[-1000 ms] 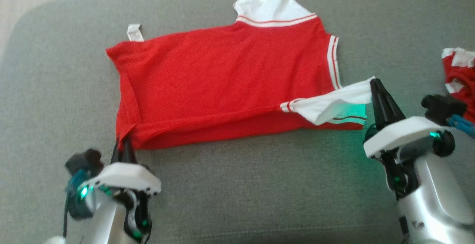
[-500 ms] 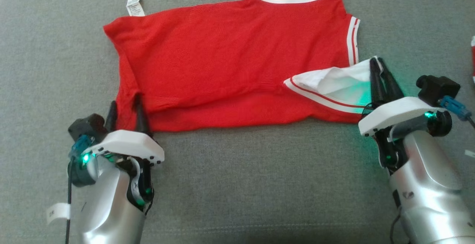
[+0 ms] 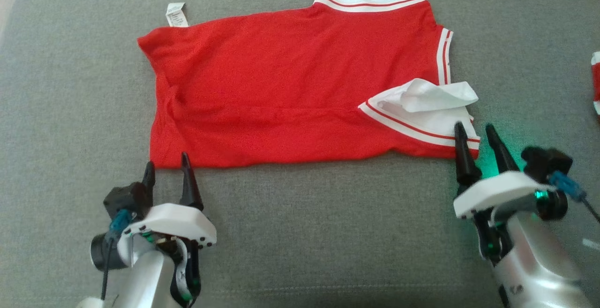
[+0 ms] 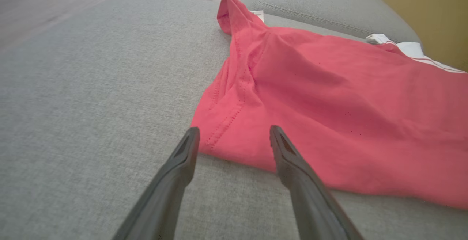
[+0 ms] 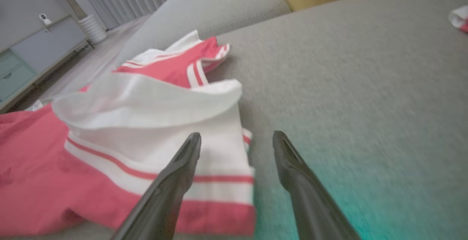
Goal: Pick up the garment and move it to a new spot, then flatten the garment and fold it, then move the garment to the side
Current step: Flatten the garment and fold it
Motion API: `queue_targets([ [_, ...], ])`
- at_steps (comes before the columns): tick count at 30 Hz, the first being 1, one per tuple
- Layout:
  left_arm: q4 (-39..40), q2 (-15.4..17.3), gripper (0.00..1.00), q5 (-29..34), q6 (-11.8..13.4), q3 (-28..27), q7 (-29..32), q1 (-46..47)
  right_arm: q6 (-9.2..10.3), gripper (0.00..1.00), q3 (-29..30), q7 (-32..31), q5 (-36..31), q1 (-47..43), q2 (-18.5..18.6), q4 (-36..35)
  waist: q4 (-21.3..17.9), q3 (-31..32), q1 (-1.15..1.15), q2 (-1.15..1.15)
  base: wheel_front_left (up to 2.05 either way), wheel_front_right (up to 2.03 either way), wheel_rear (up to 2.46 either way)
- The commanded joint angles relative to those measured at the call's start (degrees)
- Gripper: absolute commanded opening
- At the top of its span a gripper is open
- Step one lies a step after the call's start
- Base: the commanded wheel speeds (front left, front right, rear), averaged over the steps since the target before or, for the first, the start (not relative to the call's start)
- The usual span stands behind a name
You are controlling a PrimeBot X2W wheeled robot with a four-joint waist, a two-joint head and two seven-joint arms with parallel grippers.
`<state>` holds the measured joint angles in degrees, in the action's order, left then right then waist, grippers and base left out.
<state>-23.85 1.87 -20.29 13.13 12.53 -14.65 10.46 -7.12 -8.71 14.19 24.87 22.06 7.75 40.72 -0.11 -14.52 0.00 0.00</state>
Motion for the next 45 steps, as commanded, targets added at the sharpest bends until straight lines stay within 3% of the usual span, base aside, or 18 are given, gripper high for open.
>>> queue_targets([
  [1, 2.0, 1.0, 1.0, 0.4, 0.1, -1.0, -0.3, 0.8, -0.36, 1.0, -1.0, 0.7, 0.2, 0.1, 0.4, -1.1, 0.0, 0.1, 0.0, 0.0, 0.0, 0.0, 0.0],
  [9, 1.3, 1.0, 1.0, 0.5, 0.3, 0.0, -0.3, 0.5, -0.36, 1.0, -2.2, -0.4, -1.4, 0.6, 0.2, 2.0, 0.4, 0.1, 0.0, 0.0, 0.0, 0.0, 0.0],
  [10, 1.1, 1.0, 1.0, 0.5, 0.3, -0.1, -0.3, 0.6, -0.36, 0.91, -2.8, -0.9, -1.7, 0.8, 0.1, 2.4, 0.5, 0.1, 0.0, 0.0, 0.0, 0.0, 0.0],
  [12, 0.4, 1.0, 1.0, 0.4, 0.2, -0.2, -0.3, 0.7, -0.36, 0.04, -4.5, -1.8, -1.8, 1.3, -0.1, 2.7, 0.5, 0.2, 0.0, 0.0, 0.0, 0.0, 0.0],
  [13, 0.1, 1.0, 1.0, 0.6, 0.1, -0.2, -0.3, 0.7, -0.36, 0.0, -5.5, -2.1, -1.7, 1.4, -0.2, 2.7, 0.5, 0.2, 0.0, 0.0, 0.0, 0.0, 0.0],
  [26, -4.7, 1.0, 1.0, -1.3, -0.9, -3.3, -0.3, 3.9, -0.36, 0.0, -9.8, -1.2, 1.4, 4.0, 1.8, -0.8, -1.9, -0.8, 0.0, 0.0, 0.0, 0.0, 0.0],
  [31, -13.0, 1.0, 1.0, -2.3, -1.1, -2.2, -0.3, 5.8, -0.36, 0.0, -10.5, -1.1, 1.9, 4.6, 2.1, -2.0, -2.7, -1.4, 0.0, 0.0, 0.0, 0.0, 0.0],
  [32, -14.4, 1.0, 0.54, -2.6, -1.1, -2.1, -0.3, 6.4, -0.36, 0.0, -10.6, -1.1, 2.0, 4.7, 2.2, -2.2, -2.8, -1.4, 0.0, 0.0, 0.0, 0.0, 0.0],
  [33, -15.5, 1.0, 0.22, -2.7, -1.1, -2.0, -0.3, 6.9, -0.36, 0.0, -10.7, -1.2, 2.1, 4.8, 2.2, -2.4, -2.8, -1.5, 0.0, 0.0, 0.0, 0.0, 0.0],
  [34, -16.5, 1.0, 0.0, -2.9, -1.2, -1.8, -0.3, 7.3, -0.36, 0.0, -10.7, -1.2, 2.2, 4.8, 2.3, -2.7, -2.8, -1.4, 0.0, 0.0, 0.0, 0.0, 0.0],
  [45, -14.4, 1.0, 0.0, -2.4, -2.1, -3.1, -0.3, 3.6, -0.36, 0.0, -8.0, -0.9, 4.7, 0.6, 2.7, -2.5, -1.8, 5.7, 0.0, 0.0, 0.0, 0.0, 0.0],
])
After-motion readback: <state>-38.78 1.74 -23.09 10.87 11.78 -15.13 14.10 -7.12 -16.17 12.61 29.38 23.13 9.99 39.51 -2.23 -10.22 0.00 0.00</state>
